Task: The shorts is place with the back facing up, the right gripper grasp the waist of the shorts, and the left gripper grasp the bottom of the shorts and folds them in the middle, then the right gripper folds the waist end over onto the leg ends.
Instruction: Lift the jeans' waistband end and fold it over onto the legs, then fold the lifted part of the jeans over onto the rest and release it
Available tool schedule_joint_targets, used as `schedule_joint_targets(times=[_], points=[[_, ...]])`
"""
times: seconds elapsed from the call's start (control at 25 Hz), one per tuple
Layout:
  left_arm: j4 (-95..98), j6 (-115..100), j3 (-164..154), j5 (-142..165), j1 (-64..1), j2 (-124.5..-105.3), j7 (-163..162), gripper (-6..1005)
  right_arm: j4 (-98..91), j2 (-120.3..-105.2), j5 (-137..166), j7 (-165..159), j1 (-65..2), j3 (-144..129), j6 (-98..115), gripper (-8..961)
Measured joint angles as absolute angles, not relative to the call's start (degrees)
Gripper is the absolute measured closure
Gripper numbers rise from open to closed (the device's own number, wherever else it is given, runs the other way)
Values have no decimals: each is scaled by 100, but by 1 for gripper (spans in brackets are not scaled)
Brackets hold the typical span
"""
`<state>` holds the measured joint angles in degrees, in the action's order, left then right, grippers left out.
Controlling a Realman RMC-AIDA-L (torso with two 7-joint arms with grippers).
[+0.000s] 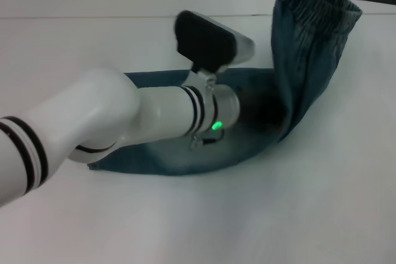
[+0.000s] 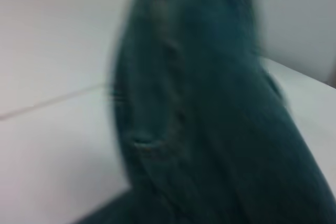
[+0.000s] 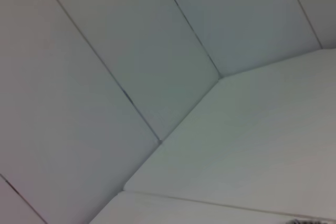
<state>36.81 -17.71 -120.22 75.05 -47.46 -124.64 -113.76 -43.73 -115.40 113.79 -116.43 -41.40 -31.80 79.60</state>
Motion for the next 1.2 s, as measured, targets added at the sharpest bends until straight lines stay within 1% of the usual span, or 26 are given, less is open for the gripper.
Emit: schedule_joint_targets(times=[0.08, 0.28, 0.48, 0.6, 0.64, 0.88, 1.2], points=[[3655, -1330, -11810, 7504, -4625, -12463, -11356, 965, -4372, -11559, 11379, -11645, -4141, -3219, 7962, 921], [3491, -804, -11481, 7535, -4580, -12462, -11294, 960, -4337, -11580, 11379, -11645, -4142, -3262, 7963, 921], [3420, -152, -11096, 7539, -4478, -12454, -11009, 764, -4327, -11615, 11379, -11646, -4202, -3392, 7916, 922], [3444, 280, -10985, 7539, -4430, -12459, -10964, 526, -4320, -11639, 11379, -11646, -4252, -3587, 7850, 922], [3476, 874, -10922, 7539, -4389, -12464, -10960, 523, -4303, -11647, 11379, -11646, -4276, -3676, 7824, 922], [3634, 1912, -10819, 7565, -4325, -12455, -10959, 509, -3944, -11700, 11393, -11633, -4521, -4103, 7677, 921], [4046, 2210, -10055, 8259, -4142, -12443, -11048, 509, -3593, -11938, 11402, -11642, -4977, -4745, 7377, 921]])
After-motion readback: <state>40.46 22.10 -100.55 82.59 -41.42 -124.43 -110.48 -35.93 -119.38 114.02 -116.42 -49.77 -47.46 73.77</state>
